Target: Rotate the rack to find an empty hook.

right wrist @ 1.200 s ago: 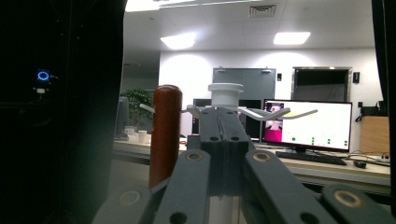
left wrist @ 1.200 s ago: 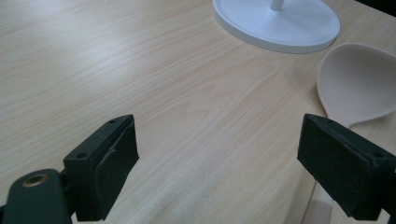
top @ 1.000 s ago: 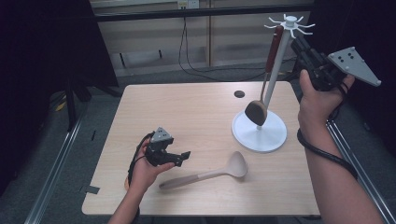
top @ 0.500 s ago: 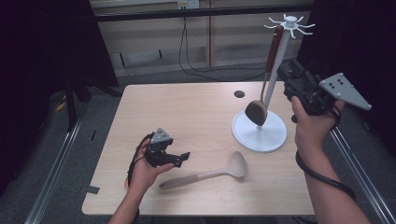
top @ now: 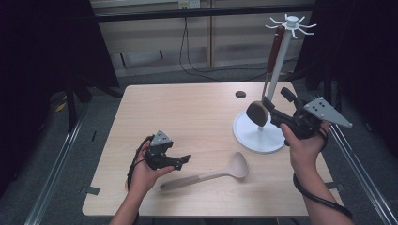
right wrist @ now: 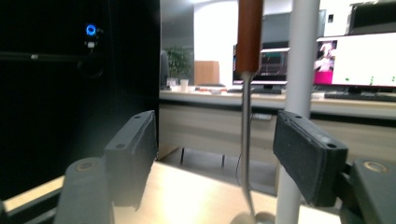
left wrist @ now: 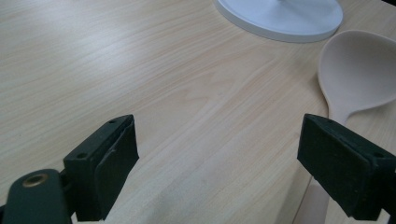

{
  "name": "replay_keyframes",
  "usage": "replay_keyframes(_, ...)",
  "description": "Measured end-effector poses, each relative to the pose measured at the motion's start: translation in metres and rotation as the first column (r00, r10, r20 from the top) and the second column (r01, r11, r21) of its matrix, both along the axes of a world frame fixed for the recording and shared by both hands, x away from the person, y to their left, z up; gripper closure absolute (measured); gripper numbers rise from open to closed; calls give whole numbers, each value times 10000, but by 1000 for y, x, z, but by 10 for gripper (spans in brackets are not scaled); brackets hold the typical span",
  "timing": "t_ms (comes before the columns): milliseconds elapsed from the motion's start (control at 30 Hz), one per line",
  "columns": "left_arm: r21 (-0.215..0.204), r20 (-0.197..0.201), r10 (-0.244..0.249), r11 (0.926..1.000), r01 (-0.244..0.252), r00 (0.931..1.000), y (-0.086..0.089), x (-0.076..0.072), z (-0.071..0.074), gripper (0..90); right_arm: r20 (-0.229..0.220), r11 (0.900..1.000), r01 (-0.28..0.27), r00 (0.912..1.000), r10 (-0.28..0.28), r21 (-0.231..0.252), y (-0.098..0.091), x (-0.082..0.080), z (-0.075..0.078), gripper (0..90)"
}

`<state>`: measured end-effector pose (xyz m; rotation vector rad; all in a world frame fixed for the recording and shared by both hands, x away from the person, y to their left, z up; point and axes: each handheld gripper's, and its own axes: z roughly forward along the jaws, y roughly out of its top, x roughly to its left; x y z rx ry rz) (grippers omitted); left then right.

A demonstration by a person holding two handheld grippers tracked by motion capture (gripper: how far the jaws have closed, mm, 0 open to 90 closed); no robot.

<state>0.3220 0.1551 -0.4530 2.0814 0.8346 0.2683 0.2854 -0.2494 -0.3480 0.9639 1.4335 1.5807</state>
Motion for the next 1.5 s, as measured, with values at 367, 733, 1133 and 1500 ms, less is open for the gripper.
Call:
replay_keyframes(367,-99,-293,259,9996,-262,9992,9,-5,-2,137,-511,9975,-626,9968,608,-335,16,2,-24,224)
replay_keyframes(733,111,-814,432,9990,-425,9957,25,-16,-3,294,-1080,9904,-1318,9861,1266,-421,35,12,-44,203)
replay_keyframes(1133,510,-1057,644,9969,-593,9923,41,-28,-7,342,-1343,9784,-2002,9722,1918,-516,54,25,-50,200)
replay_keyframes(1500,667,-1328,575,9966,-490,9895,46,-36,-12,373,-1741,9599,-2735,9499,2595,-617,71,27,-60,202)
